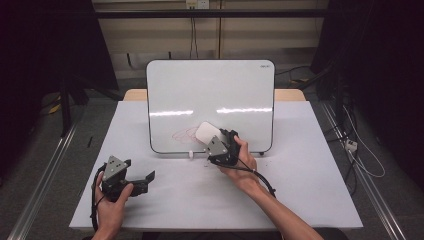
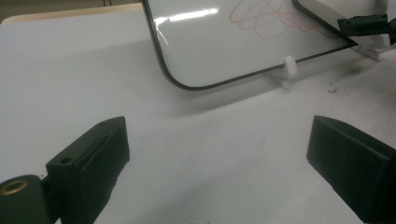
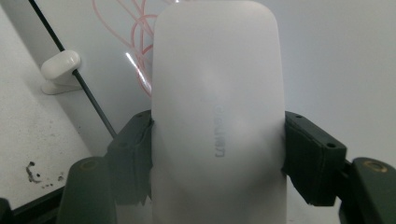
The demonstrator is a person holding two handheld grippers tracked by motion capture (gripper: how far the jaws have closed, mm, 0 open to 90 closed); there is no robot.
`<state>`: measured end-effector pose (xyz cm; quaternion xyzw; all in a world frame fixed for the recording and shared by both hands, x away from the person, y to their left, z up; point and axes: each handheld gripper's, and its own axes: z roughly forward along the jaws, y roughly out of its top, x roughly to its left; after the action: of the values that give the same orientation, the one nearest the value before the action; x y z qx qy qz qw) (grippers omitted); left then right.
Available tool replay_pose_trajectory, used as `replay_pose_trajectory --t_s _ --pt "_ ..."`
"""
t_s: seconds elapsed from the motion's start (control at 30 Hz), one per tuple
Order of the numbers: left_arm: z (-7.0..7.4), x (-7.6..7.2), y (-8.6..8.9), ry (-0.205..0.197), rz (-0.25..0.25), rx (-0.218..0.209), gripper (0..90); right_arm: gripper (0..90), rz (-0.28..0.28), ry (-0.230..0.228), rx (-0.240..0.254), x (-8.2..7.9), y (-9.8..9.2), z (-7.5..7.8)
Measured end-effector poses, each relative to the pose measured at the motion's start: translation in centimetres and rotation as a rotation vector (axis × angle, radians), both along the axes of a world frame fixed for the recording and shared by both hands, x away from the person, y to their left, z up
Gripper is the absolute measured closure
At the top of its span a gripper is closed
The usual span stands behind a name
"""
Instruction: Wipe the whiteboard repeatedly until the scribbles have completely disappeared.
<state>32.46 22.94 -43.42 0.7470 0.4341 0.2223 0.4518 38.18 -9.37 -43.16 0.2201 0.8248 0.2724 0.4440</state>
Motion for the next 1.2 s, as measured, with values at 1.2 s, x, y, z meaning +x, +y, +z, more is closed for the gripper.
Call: replay_pose_trajectory --t_s 1.2 --pt "0.3 -0.9 1.1 -0.018 0.028 -0.003 5.9 31.9 -0.207 -0.01 0.142 -0.1 -7.2 0.9"
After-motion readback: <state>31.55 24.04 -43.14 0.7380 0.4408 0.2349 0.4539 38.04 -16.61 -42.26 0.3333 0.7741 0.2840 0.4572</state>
